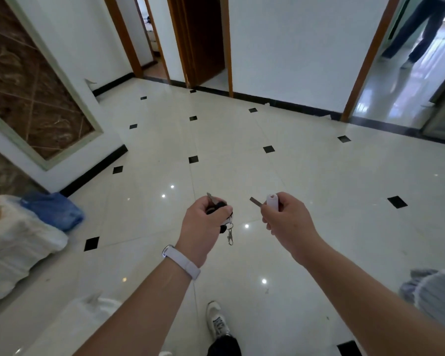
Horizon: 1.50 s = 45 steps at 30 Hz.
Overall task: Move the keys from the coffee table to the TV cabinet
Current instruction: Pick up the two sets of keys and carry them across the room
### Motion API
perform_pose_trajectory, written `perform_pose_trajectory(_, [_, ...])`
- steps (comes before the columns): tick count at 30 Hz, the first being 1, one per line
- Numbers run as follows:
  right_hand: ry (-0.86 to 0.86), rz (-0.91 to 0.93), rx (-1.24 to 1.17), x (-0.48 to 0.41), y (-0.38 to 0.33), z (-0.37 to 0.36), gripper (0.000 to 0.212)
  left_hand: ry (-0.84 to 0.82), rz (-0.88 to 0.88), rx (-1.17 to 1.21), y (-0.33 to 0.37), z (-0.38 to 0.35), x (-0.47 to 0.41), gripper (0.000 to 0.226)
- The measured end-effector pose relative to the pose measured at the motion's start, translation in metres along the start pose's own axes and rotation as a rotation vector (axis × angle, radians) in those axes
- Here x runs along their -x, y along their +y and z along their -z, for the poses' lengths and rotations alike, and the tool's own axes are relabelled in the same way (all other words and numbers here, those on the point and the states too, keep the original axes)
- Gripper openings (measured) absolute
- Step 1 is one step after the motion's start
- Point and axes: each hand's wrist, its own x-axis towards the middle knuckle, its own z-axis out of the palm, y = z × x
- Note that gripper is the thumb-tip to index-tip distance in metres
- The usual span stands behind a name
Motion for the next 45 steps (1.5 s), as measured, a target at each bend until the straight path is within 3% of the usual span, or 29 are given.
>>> perform_pose_trajectory(23, [-0.348, 0.236, 0.193, -0.283, -0.129, -0.263, 0.032, 0.349, 0.023, 0.12, 0.024, 0.213, -0.309, 0.005])
perform_pose_trajectory(37, [-0.694, 0.232, 0.077, -0.519, -0.175, -0.393, 0.039, 0.757, 0.104, 0.096, 0.047, 0.251, -0.489, 0.009])
perform_pose_trajectory(45, [-0.869, 0.249, 0.052, -0.567, -0.207, -0.465, 0.041, 0.922, 0.107, 0.087, 0.067, 0.294, -0.526, 0.009])
